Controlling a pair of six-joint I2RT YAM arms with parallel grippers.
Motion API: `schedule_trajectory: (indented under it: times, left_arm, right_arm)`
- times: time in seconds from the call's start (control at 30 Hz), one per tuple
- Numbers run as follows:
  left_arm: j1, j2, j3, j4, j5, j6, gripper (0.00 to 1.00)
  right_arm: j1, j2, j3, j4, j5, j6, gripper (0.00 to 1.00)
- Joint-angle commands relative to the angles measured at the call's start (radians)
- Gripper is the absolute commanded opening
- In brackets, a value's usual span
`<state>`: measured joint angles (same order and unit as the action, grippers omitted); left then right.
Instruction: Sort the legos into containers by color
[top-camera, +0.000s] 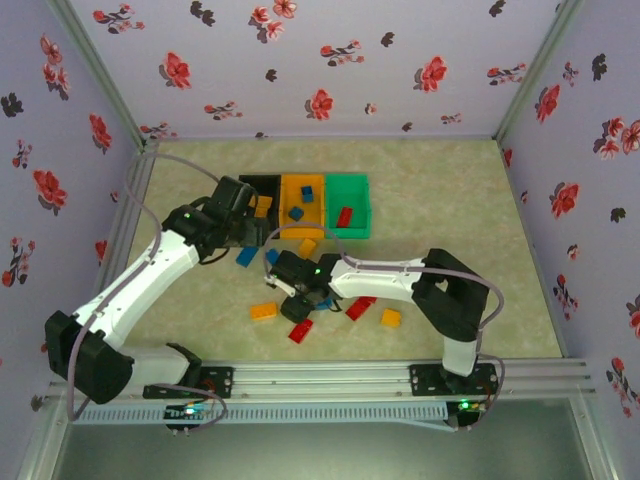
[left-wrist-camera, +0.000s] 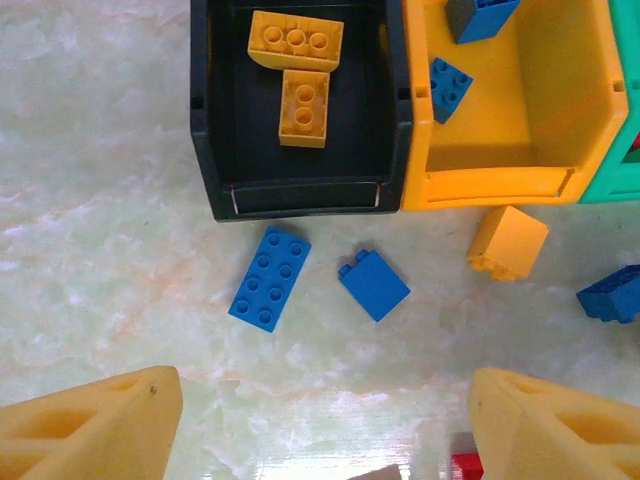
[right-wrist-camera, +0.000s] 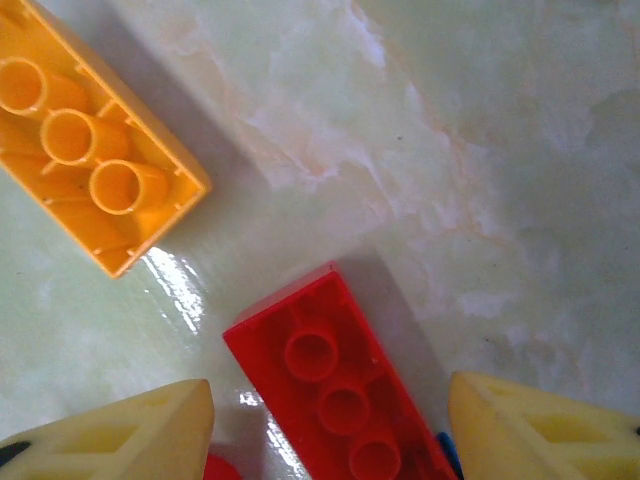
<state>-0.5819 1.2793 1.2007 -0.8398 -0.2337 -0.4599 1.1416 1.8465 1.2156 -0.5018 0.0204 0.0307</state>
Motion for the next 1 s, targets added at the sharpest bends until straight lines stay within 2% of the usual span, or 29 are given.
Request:
schedule_trajectory:
  times: [0.0,0.13,0.4,0.57,0.77,0.97]
  left_arm:
    - [0.011,-0.030,-0.010,-0.034,-0.039,0.022,0.76]
    - [0.016,-0.035,-0.013,-0.045,-0.047,0.023,0.76]
    - [0.031,-0.052,-0.018,-0.058,-0.054,0.026,0.77]
    - [0.039,-0.060,-0.023,-0.062,-0.055,0.023,0.76]
    - [0.040,-0.063,-0.018,-0.062,-0.055,0.023,0.76]
    - [0.040,-0.061,-0.013,-0.064,-0.055,0.024,0.76]
  right_arm:
    - [0.009,0.022,0.037,-0.058,0.045,-0.038,0.64]
    - [0.006,0.041,0.050,-0.067,0.058,-0.046,0.62]
    - [0.000,0.072,0.067,-0.080,0.073,-0.063,0.50]
    - [-0.018,0.050,0.049,-0.051,0.093,-0.058,0.38]
    - [-0.080,-0.019,0.001,0.053,0.077,-0.035,0.23]
    - [-0.177,-0.103,-0.019,0.137,0.099,0.025,0.20]
